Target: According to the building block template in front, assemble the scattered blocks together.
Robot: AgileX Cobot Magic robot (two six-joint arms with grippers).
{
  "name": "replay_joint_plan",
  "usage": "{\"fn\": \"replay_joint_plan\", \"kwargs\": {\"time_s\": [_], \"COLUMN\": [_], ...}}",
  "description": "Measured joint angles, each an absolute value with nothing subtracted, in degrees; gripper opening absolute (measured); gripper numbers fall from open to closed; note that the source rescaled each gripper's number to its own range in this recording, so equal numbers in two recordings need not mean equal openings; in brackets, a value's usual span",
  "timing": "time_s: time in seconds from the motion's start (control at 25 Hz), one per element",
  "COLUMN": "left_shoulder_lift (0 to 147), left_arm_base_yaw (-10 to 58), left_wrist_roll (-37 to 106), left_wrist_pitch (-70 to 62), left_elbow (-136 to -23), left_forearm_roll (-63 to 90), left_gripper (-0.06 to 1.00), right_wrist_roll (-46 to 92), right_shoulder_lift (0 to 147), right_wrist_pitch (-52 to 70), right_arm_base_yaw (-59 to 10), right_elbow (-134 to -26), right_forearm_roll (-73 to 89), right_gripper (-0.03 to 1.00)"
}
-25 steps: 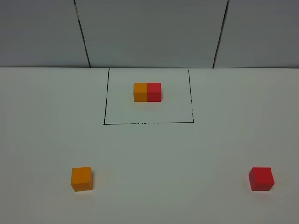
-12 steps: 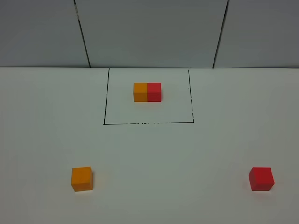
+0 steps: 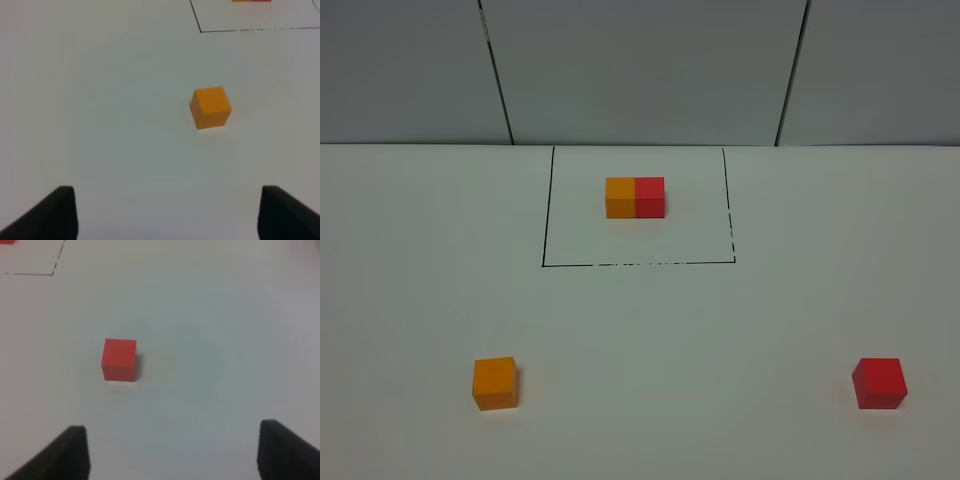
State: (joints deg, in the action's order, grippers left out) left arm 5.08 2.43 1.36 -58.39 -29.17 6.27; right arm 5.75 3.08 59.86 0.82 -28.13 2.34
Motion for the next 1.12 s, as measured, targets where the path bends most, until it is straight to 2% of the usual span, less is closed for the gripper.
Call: {"fn": "replay_joint_plan", "kwargs": {"time_s": [0.56, 1.12], "left_shoulder_lift": [31.33, 62.50], "left_arm_base_yaw": [2.43, 2.43], "left_wrist_roll": [-7.05, -5.58], "left_wrist_pitch": [-54.04, -49.61], "left_elbow": [-40.85, -42.61], "left_forearm_roll": [3.93, 11.38], "left_gripper": [0.82, 0.82], "right_wrist_roll": [5.75, 5.75], "right_shoulder_lift": [3.08, 3.08], "right_wrist_pitch": [59.86, 59.86], "right_arm_base_yaw": [0.82, 0.82], "right_elbow": [-28.13, -28.13], "right_forearm_roll": [2.34, 2.34], "right_gripper": [0.43, 0.43]}}
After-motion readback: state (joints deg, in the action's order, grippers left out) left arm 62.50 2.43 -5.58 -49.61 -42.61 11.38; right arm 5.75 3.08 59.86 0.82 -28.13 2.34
